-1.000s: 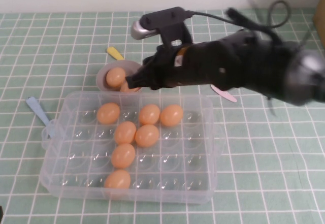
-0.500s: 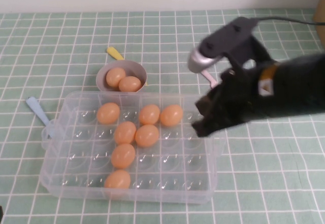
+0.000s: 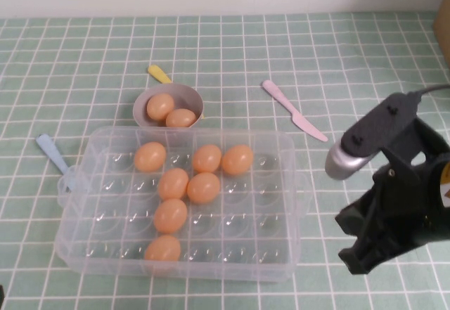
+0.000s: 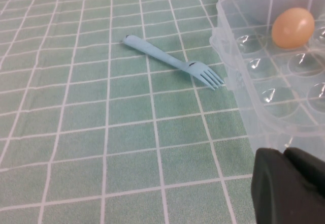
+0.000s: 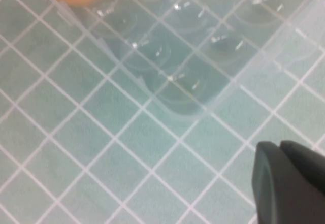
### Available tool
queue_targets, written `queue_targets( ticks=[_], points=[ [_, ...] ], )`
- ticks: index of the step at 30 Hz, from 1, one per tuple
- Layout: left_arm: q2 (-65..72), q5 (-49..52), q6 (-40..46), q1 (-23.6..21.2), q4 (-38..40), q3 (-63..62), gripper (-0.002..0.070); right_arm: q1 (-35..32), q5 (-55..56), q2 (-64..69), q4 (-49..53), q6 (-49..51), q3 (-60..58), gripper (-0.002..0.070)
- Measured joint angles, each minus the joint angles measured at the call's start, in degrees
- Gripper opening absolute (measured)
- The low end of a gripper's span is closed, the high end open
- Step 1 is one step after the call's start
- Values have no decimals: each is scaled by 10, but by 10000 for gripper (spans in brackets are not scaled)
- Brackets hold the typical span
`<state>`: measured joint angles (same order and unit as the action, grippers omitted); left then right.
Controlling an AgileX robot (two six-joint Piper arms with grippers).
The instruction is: Take an egg out of the egg box
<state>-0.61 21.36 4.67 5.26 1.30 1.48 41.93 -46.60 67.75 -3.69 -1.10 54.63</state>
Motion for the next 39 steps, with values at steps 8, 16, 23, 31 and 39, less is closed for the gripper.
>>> queue_targets(
  ticks=[8,16,23,31,39],
  points=[
    [0,0,0,0,0,0,-3,-15,49,-1,-4,0,-79,-18],
    [0,0,0,0,0,0,-3,-84,243,-90,-15,0,-237,-18],
    [0,0,0,0,0,0,-3,-234,373,-254,-17,-1,-402,-18],
    [0,0,0,0,0,0,-3,-362,404,-492,-18,-1,-534,-18],
    [0,0,0,0,0,0,-3,-376,343,-669,-19,-1,-561,-18]
  ],
)
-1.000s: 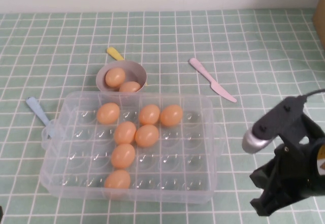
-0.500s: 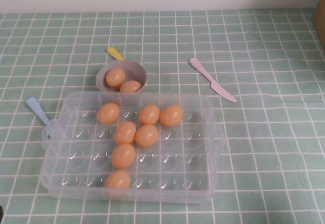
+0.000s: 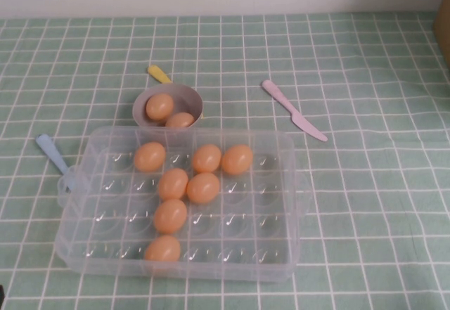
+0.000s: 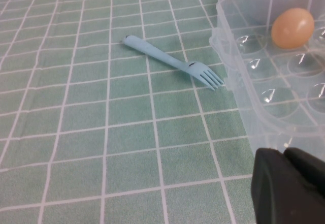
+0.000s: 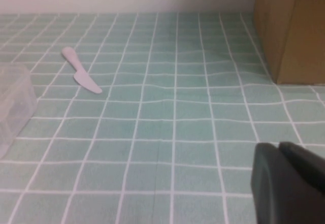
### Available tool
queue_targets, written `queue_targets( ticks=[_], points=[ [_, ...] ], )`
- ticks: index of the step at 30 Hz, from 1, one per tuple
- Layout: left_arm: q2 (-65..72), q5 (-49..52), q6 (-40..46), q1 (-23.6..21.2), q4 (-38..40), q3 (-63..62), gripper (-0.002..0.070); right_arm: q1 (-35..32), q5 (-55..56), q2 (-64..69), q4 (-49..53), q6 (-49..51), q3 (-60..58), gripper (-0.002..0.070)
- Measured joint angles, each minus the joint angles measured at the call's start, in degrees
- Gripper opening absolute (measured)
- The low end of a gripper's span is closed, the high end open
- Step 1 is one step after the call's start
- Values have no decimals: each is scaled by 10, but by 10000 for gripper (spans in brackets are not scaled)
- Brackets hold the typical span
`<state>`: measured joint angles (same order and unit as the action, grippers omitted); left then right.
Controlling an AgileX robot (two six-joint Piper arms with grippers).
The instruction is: Take an egg out of the egg box
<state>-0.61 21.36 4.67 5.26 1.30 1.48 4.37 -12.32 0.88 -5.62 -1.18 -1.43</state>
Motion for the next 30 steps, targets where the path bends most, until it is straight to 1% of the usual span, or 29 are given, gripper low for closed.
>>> queue_targets(
  ticks=[10,30],
  points=[
    [0,0,0,0,-1,0,-3,-1,-89,-13,19,-14,0,-18],
    [0,0,0,0,-2,0,-3,-1,-94,-13,19,-15,0,-18]
  ],
)
